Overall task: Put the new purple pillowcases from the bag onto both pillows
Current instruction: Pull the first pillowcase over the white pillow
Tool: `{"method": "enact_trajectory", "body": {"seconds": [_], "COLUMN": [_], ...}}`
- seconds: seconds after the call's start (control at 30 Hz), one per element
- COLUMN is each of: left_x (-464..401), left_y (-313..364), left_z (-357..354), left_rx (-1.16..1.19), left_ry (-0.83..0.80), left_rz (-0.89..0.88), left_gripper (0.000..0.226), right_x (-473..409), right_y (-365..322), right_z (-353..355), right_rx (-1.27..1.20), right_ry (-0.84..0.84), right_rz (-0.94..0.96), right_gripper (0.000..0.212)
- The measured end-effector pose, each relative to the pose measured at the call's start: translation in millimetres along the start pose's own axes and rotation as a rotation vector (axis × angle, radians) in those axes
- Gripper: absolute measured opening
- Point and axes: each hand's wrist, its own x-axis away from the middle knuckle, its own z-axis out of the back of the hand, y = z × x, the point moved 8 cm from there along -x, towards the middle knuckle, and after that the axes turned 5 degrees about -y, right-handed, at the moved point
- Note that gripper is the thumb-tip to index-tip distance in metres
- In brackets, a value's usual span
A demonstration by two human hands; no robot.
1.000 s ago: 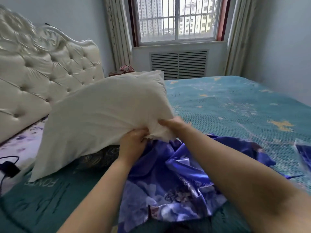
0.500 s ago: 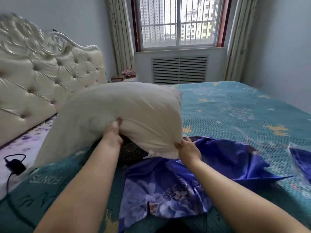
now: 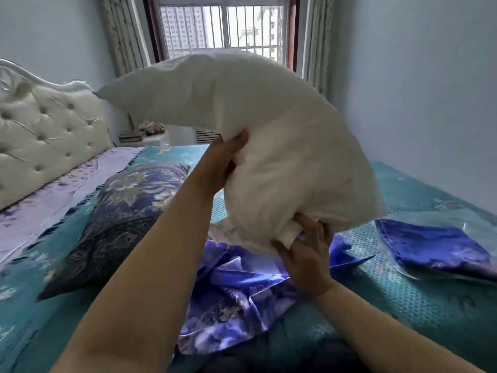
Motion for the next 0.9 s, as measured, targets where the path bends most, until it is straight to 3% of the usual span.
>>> {"method": "enact_trajectory", "body": {"seconds": [0.1,0.2,0.33,0.43,0.5,0.6,0.67,0.73,0.8,0.9], "left_x": [-11.1,-13.7,-4.1,25.5,38.5,45.2,55.4,64.3,64.9,59.7], "left_y": [-6.4,-41.3,-136.0,-195.3,-216.7,-226.2,-234.6,-245.9,-248.4,-247.4], "left_z": [-34.6,-59.3,-31.2,-24.1,-28.5,-31.8,-31.2,-43.2,-59.2,-82.6], "left_rx": [-0.292,-0.381,-0.924,-1.121,-1.147,-1.038,-0.726,-0.413,-0.284,-0.214], "left_ry": [-0.110,-0.268,-0.334,-0.471,-0.495,-0.321,-0.127,-0.046,-0.032,-0.032], "left_rz": [0.067,0.124,0.337,0.471,0.506,0.588,0.770,0.850,0.765,0.477], "left_gripper": [0.025,0.027,0.063,0.075,0.072,0.075,0.086,0.102,0.119,0.117], "right_x": [-21.1,-35.4,-13.7,14.4,35.6,63.5,96.4,120.0,115.7,65.6], "right_y": [-40.1,-48.3,10.0,103.9,164.9,229.3,253.7,265.5,271.5,263.7], "right_z": [40.0,23.2,-34.4,-36.3,-19.7,31.5,48.4,40.7,27.8,26.8], "right_rx": [0.074,0.072,-0.166,0.102,0.256,0.288,0.122,-0.160,-0.362,-0.195], "right_ry": [0.018,-0.241,-0.820,-0.933,-0.909,-0.525,-0.320,-0.237,-0.240,-0.342], "right_rz": [0.219,0.283,-0.119,-0.518,-0.773,-1.207,-1.557,-1.771,-1.728,-1.283], "right_gripper": [0.024,0.019,0.034,0.032,0.040,0.074,0.098,0.096,0.057,0.019]}}
